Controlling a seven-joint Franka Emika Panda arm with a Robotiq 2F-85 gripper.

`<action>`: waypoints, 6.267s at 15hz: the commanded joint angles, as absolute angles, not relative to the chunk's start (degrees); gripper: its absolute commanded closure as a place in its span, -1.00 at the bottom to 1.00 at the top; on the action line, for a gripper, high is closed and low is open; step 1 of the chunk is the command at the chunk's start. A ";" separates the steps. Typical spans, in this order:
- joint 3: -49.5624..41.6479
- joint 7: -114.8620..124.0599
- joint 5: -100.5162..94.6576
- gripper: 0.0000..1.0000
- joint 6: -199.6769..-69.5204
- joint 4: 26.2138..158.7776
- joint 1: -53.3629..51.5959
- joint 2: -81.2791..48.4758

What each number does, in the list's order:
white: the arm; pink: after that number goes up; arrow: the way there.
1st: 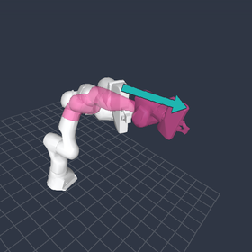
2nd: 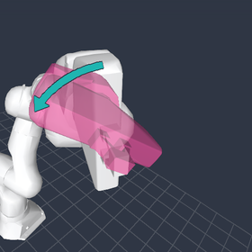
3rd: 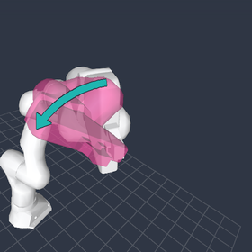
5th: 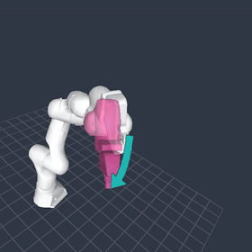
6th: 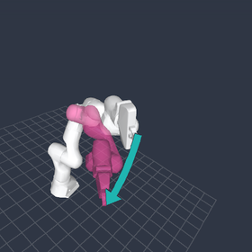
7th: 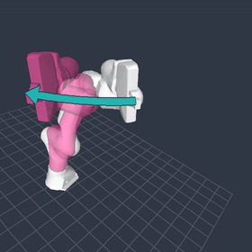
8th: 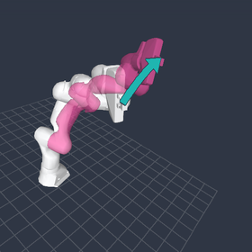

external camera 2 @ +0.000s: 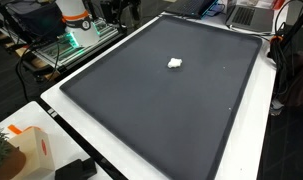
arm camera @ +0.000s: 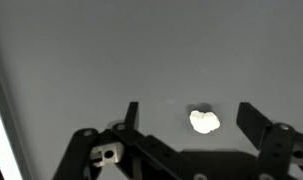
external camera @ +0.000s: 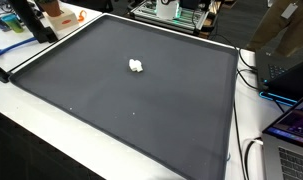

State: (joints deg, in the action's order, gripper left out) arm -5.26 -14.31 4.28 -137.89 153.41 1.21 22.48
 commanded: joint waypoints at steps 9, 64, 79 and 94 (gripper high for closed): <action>4.29 7.77 7.67 -1.00 -144.53 154.73 -3.50 20.86; 60.22 75.14 -36.53 -1.00 -172.71 157.57 44.57 15.02; 86.16 87.14 -38.89 -1.00 -174.30 154.13 68.17 18.91; 83.27 64.91 -47.97 -1.00 -174.21 150.53 77.12 4.50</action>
State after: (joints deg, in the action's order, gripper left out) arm 86.66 75.55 -43.23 -177.71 151.92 75.52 15.32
